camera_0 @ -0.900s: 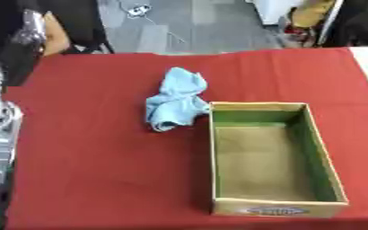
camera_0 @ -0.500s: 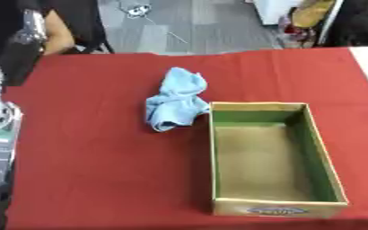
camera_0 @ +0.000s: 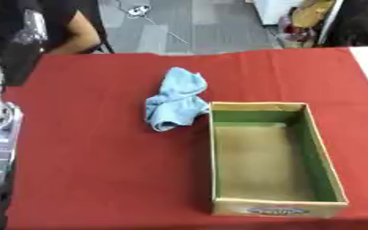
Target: Pick up objects on the table and place them in the box.
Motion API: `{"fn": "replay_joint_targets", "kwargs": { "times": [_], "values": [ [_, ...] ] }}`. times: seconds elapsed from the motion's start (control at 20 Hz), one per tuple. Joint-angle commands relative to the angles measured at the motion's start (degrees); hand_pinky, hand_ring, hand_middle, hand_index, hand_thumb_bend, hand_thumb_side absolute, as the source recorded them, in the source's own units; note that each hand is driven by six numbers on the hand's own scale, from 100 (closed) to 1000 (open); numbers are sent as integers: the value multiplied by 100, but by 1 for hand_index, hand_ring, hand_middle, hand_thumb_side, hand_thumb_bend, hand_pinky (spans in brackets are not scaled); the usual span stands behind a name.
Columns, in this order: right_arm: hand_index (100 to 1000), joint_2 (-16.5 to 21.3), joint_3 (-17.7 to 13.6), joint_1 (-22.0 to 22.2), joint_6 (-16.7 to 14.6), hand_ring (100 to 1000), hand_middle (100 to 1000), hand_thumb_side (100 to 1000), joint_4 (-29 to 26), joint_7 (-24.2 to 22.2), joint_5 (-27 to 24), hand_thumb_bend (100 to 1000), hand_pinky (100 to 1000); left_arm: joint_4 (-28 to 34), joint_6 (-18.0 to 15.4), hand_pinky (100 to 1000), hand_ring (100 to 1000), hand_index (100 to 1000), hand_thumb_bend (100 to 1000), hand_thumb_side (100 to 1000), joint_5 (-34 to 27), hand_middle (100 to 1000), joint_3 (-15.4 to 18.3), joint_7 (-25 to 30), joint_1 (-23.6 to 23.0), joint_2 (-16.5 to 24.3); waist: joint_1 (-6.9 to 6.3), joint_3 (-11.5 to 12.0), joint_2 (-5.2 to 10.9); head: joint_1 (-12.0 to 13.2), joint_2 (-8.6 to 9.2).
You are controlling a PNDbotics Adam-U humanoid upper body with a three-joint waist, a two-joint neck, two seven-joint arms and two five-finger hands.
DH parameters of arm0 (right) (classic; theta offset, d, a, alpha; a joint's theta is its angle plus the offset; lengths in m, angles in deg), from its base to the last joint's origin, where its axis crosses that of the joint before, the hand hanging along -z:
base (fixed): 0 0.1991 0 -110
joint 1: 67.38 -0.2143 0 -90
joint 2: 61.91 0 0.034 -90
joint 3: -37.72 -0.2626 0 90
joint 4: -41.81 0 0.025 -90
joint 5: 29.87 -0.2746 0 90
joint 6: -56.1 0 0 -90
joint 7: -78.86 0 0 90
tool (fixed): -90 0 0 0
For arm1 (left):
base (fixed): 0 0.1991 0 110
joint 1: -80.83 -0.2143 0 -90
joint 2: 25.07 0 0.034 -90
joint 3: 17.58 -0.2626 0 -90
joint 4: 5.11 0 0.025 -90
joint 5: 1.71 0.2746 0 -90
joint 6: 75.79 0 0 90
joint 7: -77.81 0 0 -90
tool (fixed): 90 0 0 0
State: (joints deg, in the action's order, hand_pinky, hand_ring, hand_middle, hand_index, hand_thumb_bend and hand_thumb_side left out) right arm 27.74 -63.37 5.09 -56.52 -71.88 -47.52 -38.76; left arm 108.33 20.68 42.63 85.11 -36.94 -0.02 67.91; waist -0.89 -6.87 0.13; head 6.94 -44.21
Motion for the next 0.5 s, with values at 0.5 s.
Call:
{"fn": "replay_joint_targets", "kwargs": {
  "times": [0.5],
  "values": [
    [983, 112, -21, -51, 7, 781, 804, 748, -89, -8, 10, 100, 606, 115, -16, 581, 690, 867, 242, 736, 42, 837, 3, 23, 49, 113, 0, 12, 46, -49, 9]
  ]
}}
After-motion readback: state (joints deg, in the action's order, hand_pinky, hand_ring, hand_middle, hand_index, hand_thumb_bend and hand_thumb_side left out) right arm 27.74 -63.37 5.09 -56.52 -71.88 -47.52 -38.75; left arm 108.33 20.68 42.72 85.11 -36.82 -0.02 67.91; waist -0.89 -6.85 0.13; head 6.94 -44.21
